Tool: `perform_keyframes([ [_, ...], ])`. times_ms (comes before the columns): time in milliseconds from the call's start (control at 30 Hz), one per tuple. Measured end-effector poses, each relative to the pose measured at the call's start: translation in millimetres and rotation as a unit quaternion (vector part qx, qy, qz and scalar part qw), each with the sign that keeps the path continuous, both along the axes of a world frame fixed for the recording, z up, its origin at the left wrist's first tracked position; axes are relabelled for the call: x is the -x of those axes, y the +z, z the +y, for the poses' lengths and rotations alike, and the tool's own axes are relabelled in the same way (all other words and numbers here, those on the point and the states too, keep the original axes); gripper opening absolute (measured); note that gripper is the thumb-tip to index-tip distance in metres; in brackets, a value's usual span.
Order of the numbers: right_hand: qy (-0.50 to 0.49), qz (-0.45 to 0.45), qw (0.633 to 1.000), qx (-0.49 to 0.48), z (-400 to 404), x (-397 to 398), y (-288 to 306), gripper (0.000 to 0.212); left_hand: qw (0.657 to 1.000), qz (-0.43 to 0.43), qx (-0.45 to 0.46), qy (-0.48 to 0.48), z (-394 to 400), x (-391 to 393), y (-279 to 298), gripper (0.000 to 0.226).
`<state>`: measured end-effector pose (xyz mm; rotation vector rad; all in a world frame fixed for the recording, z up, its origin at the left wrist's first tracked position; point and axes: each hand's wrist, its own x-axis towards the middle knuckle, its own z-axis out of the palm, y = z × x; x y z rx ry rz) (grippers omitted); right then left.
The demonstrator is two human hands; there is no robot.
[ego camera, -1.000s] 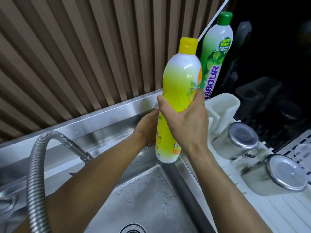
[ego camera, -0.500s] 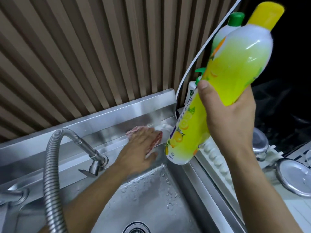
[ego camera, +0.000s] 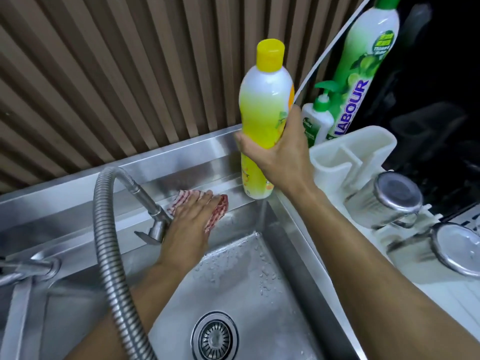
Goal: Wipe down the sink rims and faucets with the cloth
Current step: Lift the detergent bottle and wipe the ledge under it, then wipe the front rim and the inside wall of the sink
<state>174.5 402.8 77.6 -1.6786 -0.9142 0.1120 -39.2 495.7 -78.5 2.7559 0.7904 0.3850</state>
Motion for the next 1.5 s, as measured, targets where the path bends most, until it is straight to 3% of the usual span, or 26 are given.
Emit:
perform_keyframes([
  [167,0.013,-0.002,0.999,0.035,-1,-4,-4,0.073,1.000,-0.007,0.003,0.020,-13,1,1,0.097],
  [300,0.014,-0.029,0.988,0.152,-7,-7,-1,0.088,0.999,-0.017,0.017,0.025,-15,4,4,0.101],
  [400,0.010,0.019,0.977,0.214,-9,-4,2,0.090,0.999,-0.016,0.026,0.024,-16,2,8,0.097],
  [600,-0.021,0.043,0.973,0.228,-25,21,-4,0.095,0.998,-0.030,0.044,0.040,-20,-1,12,0.091],
  [700,-0.040,0.037,0.977,0.205,-44,36,-5,0.080,0.996,-0.045,0.055,0.053,-25,-3,14,0.079],
  [833,-0.022,0.083,0.970,0.227,-73,65,-19,0.029,0.985,-0.081,0.112,0.101,-34,-8,25,0.063],
  [933,0.045,0.235,0.947,0.216,-86,91,-57,0.006,0.976,-0.100,0.124,0.145,-42,-10,38,0.051],
  [1000,0.061,0.361,0.909,0.198,-93,100,-77,0.010,0.967,-0.116,0.156,0.166,-46,-11,50,0.037],
  [1067,0.061,0.433,0.881,0.183,-99,103,-88,0.013,0.934,-0.170,0.249,0.189,-50,-10,64,0.025],
  [1100,0.061,0.455,0.872,0.172,-101,104,-93,0.014,0.897,-0.212,0.325,0.210,-52,-8,70,0.020],
  [1233,0.117,0.521,0.837,0.121,-100,111,-101,0.038,0.643,-0.305,0.663,0.232,-63,0,81,0.023],
  [1267,0.142,0.547,0.819,0.100,-98,113,-101,0.045,0.609,-0.299,0.701,0.221,-66,2,82,0.026],
  [1300,0.159,0.577,0.798,0.073,-96,114,-100,0.048,0.597,-0.290,0.717,0.211,-69,3,80,0.028],
  [1333,0.169,0.606,0.776,0.042,-94,114,-99,0.047,0.605,-0.282,0.716,0.206,-71,3,79,0.028],
  [1367,0.171,0.630,0.757,0.016,-92,114,-96,0.044,0.634,-0.271,0.694,0.207,-72,3,78,0.027],
  [1400,0.163,0.647,0.745,0.006,-89,115,-92,0.040,0.690,-0.258,0.642,0.213,-72,5,75,0.024],
  [1433,0.143,0.655,0.742,0.011,-86,114,-92,0.037,0.774,-0.229,0.552,0.209,-70,5,74,0.022],
  [1467,0.117,0.657,0.744,0.031,-84,114,-92,0.035,0.862,-0.181,0.434,0.187,-67,7,74,0.030],
  [1500,0.098,0.658,0.745,0.049,-82,113,-90,0.035,0.925,-0.125,0.319,0.162,-64,8,74,0.042],
])
